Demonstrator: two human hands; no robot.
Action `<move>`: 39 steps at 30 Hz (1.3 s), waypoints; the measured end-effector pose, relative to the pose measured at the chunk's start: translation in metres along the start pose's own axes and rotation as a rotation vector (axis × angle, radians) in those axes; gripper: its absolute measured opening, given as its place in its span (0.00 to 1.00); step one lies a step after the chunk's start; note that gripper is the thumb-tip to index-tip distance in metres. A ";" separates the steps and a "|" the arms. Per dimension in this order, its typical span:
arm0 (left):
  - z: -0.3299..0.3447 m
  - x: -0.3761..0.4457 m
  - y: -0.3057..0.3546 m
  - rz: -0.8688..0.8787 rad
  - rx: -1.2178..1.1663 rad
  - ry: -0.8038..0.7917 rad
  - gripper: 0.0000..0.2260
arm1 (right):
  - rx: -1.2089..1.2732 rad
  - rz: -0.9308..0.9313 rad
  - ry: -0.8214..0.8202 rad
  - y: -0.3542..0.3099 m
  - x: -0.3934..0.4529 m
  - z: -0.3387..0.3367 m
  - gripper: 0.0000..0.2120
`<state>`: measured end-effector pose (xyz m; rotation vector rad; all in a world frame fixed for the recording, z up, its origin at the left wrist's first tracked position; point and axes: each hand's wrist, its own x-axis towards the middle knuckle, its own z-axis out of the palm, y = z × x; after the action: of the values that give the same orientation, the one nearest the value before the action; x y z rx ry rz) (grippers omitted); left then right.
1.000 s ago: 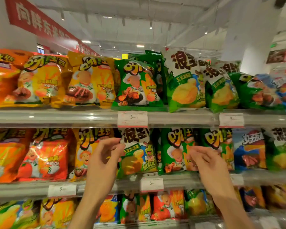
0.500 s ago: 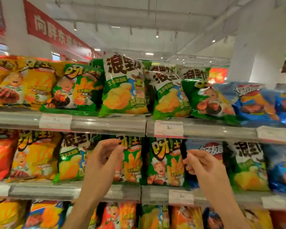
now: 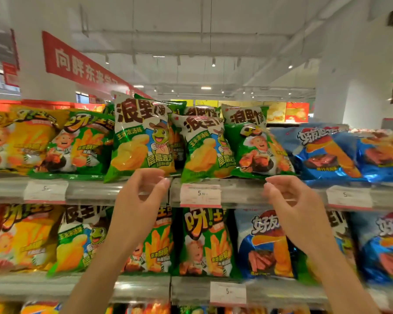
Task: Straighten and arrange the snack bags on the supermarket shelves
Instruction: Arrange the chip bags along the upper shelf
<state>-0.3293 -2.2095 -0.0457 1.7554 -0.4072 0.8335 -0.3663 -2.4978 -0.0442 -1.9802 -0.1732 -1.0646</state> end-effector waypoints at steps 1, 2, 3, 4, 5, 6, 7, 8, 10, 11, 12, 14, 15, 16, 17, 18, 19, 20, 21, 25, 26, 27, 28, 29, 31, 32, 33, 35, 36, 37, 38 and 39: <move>0.003 0.009 0.004 0.025 0.024 0.001 0.04 | -0.043 -0.014 0.022 -0.004 0.009 -0.003 0.03; 0.006 0.018 0.008 0.050 0.046 -0.001 0.04 | -0.089 -0.029 0.050 -0.008 0.019 -0.005 0.04; 0.011 0.027 0.012 0.081 0.077 -0.008 0.05 | -0.143 -0.044 0.082 -0.011 0.030 -0.006 0.07; 0.016 0.036 0.016 0.120 0.120 -0.018 0.06 | -0.210 -0.057 0.110 -0.014 0.041 -0.007 0.10; 0.020 0.045 0.020 0.162 0.177 -0.029 0.08 | -0.286 -0.062 0.127 -0.016 0.053 -0.008 0.13; 0.024 0.053 0.023 0.206 0.245 -0.032 0.10 | -0.362 -0.056 0.126 -0.017 0.064 -0.007 0.18; 0.027 0.060 0.025 0.248 0.319 -0.024 0.12 | -0.426 -0.038 0.100 -0.017 0.075 -0.006 0.24; 0.029 0.067 0.027 0.288 0.391 -0.006 0.13 | -0.465 -0.001 0.058 -0.017 0.084 -0.005 0.30; 0.027 0.080 0.027 0.351 0.517 0.038 0.14 | -0.485 0.118 -0.058 -0.014 0.101 0.001 0.42; 0.024 0.085 0.026 0.371 0.570 0.062 0.14 | -0.482 0.178 -0.120 -0.011 0.107 0.004 0.46; 0.021 0.089 0.023 0.382 0.618 0.085 0.14 | -0.469 0.228 -0.170 -0.008 0.112 0.007 0.50; 0.013 0.096 0.016 0.369 0.688 0.115 0.15 | -0.409 0.288 -0.207 -0.002 0.116 0.010 0.52; 0.009 0.099 0.013 0.346 0.705 0.109 0.16 | -0.375 0.299 -0.192 0.001 0.117 0.011 0.51; 0.007 0.100 0.010 0.321 0.713 0.095 0.17 | -0.345 0.304 -0.165 0.004 0.117 0.011 0.50; 0.004 0.101 0.007 0.303 0.720 0.082 0.17 | -0.320 0.305 -0.136 0.006 0.117 0.011 0.48; 0.003 0.102 0.005 0.296 0.723 0.073 0.17 | -0.297 0.303 -0.111 0.006 0.117 0.011 0.47; 0.001 0.102 0.003 0.296 0.722 0.068 0.16 | -0.273 0.298 -0.088 0.006 0.117 0.012 0.45; 0.001 0.102 0.002 0.297 0.715 0.065 0.16 | -0.247 0.292 -0.066 0.005 0.117 0.012 0.44; 0.000 0.103 0.002 0.296 0.703 0.066 0.16 | -0.222 0.285 -0.045 0.004 0.116 0.013 0.43; -0.001 0.104 0.003 0.282 0.647 0.075 0.15 | -0.133 0.226 0.027 0.003 0.115 0.015 0.42; -0.001 0.104 0.003 0.278 0.631 0.075 0.15 | -0.114 0.211 0.038 0.003 0.114 0.016 0.42; -0.002 0.105 0.003 0.273 0.617 0.076 0.15 | -0.092 0.198 0.042 0.002 0.114 0.017 0.42; -0.002 0.106 0.004 0.268 0.606 0.076 0.14 | -0.063 0.186 0.039 0.002 0.114 0.019 0.42; -0.003 0.106 0.004 0.264 0.598 0.076 0.14 | -0.026 0.176 0.034 0.001 0.114 0.020 0.42; -0.003 0.107 0.005 0.257 0.580 0.068 0.14 | 0.042 0.167 0.035 -0.001 0.117 0.022 0.42; -0.004 0.107 0.006 0.252 0.568 0.061 0.14 | 0.066 0.163 0.043 -0.003 0.118 0.022 0.43; -0.005 0.107 0.007 0.246 0.556 0.053 0.14 | 0.083 0.155 0.054 -0.005 0.119 0.022 0.43; -0.008 0.107 0.010 0.227 0.532 0.031 0.13 | 0.096 0.128 0.072 -0.010 0.119 0.023 0.43; -0.009 0.107 0.011 0.220 0.517 0.023 0.13 | 0.094 0.111 0.079 -0.014 0.118 0.024 0.44; -0.010 0.106 0.012 0.215 0.492 0.017 0.13 | 0.097 0.092 0.080 -0.020 0.117 0.026 0.45; -0.012 0.105 0.014 0.212 0.450 0.015 0.12 | 0.113 0.067 0.072 -0.027 0.114 0.028 0.44; -0.013 0.104 0.015 0.205 0.387 0.016 0.11 | 0.138 0.035 0.057 -0.036 0.112 0.031 0.42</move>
<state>-0.2708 -2.1886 0.0406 2.0846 -0.4418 1.1303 -0.2941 -2.4808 0.0518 -1.8212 -0.1758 -1.0573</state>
